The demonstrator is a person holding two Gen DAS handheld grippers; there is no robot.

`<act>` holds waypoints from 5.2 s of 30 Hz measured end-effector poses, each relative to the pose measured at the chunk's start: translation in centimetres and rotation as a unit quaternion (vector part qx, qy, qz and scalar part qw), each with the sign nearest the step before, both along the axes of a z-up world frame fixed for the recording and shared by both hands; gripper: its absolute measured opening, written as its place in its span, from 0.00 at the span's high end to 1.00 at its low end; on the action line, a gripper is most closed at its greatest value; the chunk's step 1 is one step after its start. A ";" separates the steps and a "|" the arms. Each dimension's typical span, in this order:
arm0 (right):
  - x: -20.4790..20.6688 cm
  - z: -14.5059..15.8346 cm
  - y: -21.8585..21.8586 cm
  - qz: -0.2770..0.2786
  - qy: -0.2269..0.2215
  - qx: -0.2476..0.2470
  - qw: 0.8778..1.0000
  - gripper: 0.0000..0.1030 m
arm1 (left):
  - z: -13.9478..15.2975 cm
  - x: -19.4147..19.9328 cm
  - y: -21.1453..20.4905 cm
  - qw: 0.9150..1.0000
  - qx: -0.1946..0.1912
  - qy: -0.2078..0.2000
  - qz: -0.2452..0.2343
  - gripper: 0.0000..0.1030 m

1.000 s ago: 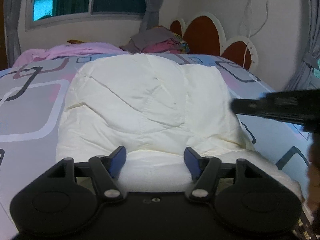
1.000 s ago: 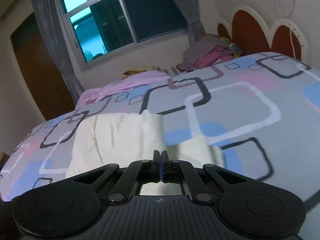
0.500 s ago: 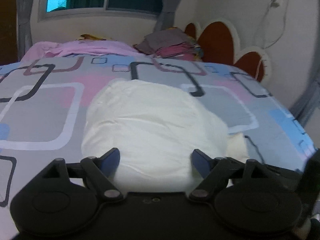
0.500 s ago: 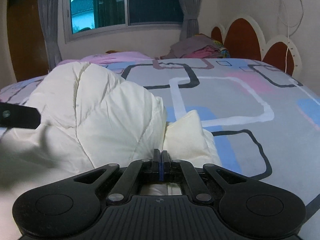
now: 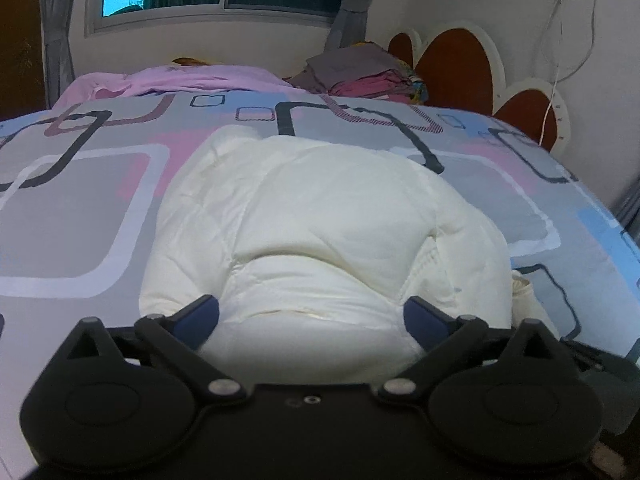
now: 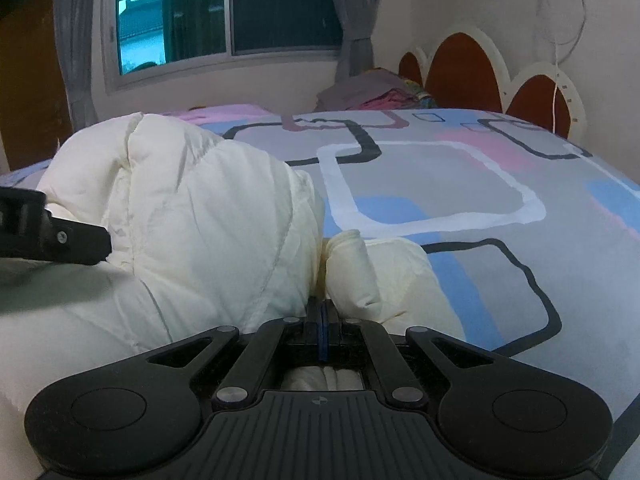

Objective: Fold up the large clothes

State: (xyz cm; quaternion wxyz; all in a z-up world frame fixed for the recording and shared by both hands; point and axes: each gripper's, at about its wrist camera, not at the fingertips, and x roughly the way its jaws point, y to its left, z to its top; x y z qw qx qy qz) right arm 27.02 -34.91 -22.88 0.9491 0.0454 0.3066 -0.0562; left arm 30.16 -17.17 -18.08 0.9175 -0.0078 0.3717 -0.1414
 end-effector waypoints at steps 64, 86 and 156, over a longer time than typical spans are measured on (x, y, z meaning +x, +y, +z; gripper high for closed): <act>-4.4 2.1 -8.2 -0.002 0.123 0.288 0.950 0.00 | -2.3 0.9 8.2 0.977 -0.120 0.171 -0.048 0.00; -1.6 7.5 -1.9 0.128 0.075 0.368 0.918 0.67 | 5.0 0.3 12.8 0.983 -0.147 0.108 0.015 0.43; 19.2 3.2 46.8 0.094 0.076 0.184 0.975 0.45 | 3.8 11.8 46.3 0.993 0.073 -0.045 0.087 0.28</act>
